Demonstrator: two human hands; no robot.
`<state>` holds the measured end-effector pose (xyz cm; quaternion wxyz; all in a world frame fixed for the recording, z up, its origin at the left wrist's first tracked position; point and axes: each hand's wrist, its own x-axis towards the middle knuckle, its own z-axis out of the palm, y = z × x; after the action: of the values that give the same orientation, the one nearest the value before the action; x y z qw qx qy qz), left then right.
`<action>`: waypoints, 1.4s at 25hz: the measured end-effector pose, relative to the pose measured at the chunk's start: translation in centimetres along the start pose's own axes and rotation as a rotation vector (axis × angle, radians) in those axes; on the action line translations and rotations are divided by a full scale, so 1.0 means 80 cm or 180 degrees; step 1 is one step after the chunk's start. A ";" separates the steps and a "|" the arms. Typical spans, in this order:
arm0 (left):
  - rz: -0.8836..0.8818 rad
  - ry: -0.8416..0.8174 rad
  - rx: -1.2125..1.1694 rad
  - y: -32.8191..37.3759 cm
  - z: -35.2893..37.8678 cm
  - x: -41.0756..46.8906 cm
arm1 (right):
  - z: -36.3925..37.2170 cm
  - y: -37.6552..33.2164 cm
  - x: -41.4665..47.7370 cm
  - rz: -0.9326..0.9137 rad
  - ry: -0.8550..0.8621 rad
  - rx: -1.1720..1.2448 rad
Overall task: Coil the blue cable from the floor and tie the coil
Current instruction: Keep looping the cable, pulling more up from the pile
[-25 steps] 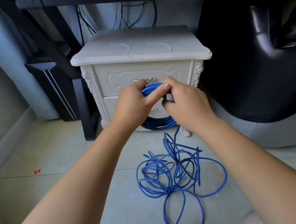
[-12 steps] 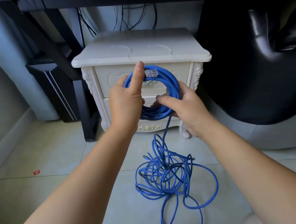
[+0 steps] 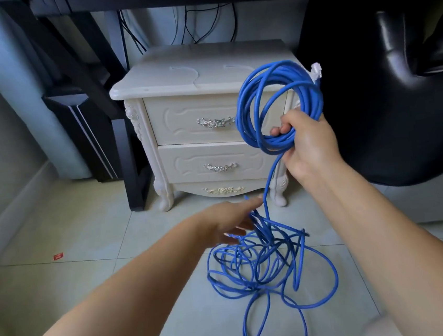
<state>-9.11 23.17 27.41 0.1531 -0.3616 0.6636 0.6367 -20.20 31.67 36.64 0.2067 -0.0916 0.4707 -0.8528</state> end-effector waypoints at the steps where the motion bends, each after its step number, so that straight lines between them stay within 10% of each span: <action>1: 0.0095 0.0025 -0.0513 0.000 0.014 0.009 | -0.001 -0.002 0.000 0.0017 0.0021 0.0058; 8: 0.0390 -0.0509 -0.1657 0.025 -0.016 -0.004 | -0.032 -0.024 0.021 -0.0135 0.0607 -0.0131; 20: 0.0956 -0.0956 -0.2244 0.043 -0.055 -0.029 | -0.077 0.009 0.037 -0.0657 0.0411 -0.3933; 35: 0.2151 0.0566 -0.0129 0.045 -0.032 -0.031 | -0.051 0.021 0.013 -0.0487 -0.1199 -0.4711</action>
<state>-9.14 21.15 32.06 -0.1320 -0.1785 0.7438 0.6304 -22.10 33.52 33.02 0.1086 -0.3822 0.8682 -0.2974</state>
